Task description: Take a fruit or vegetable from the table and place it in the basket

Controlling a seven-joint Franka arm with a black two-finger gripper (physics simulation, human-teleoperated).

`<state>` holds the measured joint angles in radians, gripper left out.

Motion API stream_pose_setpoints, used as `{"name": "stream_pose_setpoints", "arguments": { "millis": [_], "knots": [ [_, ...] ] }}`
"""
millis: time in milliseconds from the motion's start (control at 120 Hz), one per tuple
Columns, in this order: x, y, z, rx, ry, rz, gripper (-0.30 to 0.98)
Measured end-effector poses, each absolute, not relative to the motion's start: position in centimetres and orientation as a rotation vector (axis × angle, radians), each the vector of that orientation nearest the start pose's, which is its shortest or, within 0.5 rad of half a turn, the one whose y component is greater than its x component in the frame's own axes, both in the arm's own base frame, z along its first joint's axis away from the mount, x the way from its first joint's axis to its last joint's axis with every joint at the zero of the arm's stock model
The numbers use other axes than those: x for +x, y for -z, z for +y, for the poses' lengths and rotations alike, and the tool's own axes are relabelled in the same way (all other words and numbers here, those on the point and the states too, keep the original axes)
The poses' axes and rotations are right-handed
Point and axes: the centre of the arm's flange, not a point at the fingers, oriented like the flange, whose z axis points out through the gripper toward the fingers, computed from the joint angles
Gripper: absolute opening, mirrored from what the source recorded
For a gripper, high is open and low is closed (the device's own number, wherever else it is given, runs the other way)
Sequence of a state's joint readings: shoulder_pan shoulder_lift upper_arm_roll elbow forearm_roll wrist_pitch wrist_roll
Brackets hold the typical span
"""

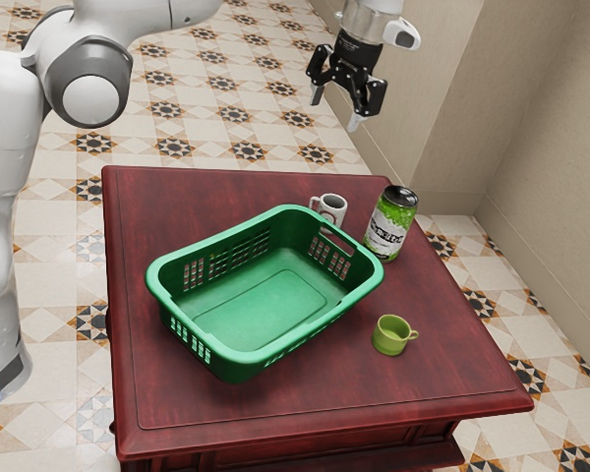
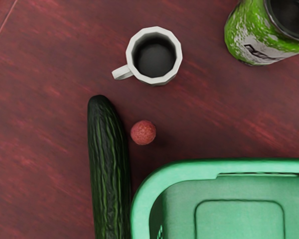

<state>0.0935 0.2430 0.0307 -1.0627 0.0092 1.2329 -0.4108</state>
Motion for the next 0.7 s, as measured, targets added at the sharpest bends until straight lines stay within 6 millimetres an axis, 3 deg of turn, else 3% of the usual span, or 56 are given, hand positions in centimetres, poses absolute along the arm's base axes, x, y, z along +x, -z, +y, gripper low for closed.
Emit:
{"name": "stream_pose_setpoints", "arguments": {
  "millis": [175,192,258,308,367,442,575,700],
  "knots": [
    [57.9,-69.1,7.0,-3.001,-0.097,-0.837,0.69],
    [57.6,-69.9,7.0,-3.003,-0.075,-0.839,0.69],
    [54.2,-77.0,5.8,-3.029,0.156,-0.842,0.69],
    [53.3,-79.0,4.0,-3.063,0.226,-0.816,0.69],
    [53.0,-79.8,2.7,-3.099,0.256,-0.802,0.69],
    [54.0,-78.7,2.0,-3.130,0.224,-0.808,0.69],
    [59.0,-72.9,2.4,-3.149,0.124,-0.837,0.69],
    [60.5,-71.5,1.7,-3.169,0.139,-0.826,0.69]
  ]
}}
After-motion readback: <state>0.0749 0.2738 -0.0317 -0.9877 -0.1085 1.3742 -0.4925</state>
